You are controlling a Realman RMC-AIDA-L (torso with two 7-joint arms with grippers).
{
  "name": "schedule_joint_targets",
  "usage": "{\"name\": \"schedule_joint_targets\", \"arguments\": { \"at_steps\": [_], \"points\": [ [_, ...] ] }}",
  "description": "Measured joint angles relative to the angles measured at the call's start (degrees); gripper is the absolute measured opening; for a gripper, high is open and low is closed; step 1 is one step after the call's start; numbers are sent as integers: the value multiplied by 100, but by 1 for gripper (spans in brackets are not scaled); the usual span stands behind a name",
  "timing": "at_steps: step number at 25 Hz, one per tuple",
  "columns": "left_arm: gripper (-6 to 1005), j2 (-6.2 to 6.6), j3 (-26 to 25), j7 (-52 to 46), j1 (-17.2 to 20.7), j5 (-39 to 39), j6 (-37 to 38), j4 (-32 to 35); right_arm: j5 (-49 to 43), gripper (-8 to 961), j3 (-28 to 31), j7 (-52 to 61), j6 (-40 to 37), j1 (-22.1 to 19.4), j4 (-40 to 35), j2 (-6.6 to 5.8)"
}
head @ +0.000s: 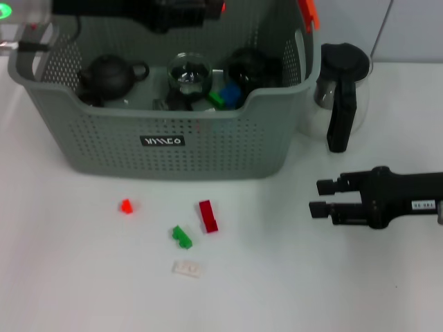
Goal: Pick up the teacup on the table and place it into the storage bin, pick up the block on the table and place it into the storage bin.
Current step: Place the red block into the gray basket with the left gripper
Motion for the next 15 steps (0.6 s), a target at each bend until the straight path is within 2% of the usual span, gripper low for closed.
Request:
{"name": "schedule_joint_targets", "arguments": {
  "at_steps": [4, 7, 12, 15],
  "points": [
    [415, 100, 583, 14, -278, 638, -1350, -905, -1, 583, 3, -3, -5, 19, -2, 3],
    [415, 156, 777, -14, -566, 1126, -2046, -1811, -2, 583, 4, 9, -6, 25, -19, 3],
    [416, 162, 820, -238, -1008, 2179, -2840, -2973, 13, 583, 5, 27, -4, 27, -31, -1],
    [416, 142, 843, -344, -1081, 2422, -2920, -3083, 15, 583, 5, 27, -4, 27, -23, 0]
  ]
}}
